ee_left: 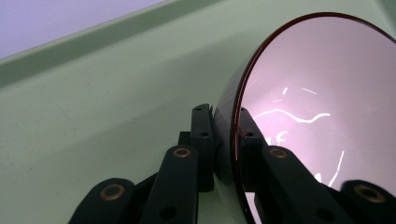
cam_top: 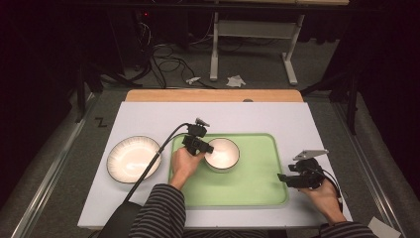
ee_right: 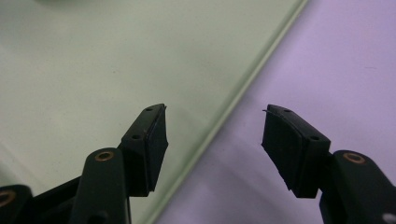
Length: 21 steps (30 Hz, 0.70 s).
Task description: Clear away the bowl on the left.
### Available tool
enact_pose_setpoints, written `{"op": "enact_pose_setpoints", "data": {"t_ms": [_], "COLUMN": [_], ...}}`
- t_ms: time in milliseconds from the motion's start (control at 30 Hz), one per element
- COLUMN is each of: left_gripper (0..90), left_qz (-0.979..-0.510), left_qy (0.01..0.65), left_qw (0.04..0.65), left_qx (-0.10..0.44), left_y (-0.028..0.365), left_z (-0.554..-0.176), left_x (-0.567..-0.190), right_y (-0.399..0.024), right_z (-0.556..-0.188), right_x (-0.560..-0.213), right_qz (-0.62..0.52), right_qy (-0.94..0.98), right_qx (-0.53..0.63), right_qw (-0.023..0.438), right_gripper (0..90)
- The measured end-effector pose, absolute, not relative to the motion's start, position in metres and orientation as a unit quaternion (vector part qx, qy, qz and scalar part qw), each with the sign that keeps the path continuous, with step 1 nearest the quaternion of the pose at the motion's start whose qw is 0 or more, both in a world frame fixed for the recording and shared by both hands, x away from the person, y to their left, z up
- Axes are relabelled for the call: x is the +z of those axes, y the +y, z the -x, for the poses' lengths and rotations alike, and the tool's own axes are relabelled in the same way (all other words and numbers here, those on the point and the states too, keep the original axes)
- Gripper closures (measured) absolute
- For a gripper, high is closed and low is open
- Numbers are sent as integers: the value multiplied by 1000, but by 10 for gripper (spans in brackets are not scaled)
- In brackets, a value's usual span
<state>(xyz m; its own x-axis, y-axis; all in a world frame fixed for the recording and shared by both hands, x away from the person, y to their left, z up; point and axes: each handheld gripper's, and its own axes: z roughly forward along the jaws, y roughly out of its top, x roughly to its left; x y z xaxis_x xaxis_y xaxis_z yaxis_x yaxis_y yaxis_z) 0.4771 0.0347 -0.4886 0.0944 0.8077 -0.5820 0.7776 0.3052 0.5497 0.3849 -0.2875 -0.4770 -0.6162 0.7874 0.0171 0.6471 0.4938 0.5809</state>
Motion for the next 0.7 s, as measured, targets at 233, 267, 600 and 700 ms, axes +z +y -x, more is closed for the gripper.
{"op": "enact_pose_setpoints", "data": {"t_ms": [233,267,600,700], "left_gripper": [803,801,668,625], "left_qz": [-592,-591,-595,-593], "left_qy": [664,663,649,645], "left_qw": [456,459,473,481], "left_qx": [21,22,34,39], "left_y": [37,38,46,50], "left_z": [-476,-476,-470,-469], "left_x": [-485,-483,-469,-463], "right_y": [-287,-287,-287,-287], "right_z": [-385,-386,-387,-387], "right_x": [-477,-478,-478,-478], "right_qz": [-416,-416,-415,-415], "right_qy": [857,857,858,858], "right_qx": [276,277,277,277], "right_qw": [124,124,123,124], "right_gripper": [414,414,414,413]}}
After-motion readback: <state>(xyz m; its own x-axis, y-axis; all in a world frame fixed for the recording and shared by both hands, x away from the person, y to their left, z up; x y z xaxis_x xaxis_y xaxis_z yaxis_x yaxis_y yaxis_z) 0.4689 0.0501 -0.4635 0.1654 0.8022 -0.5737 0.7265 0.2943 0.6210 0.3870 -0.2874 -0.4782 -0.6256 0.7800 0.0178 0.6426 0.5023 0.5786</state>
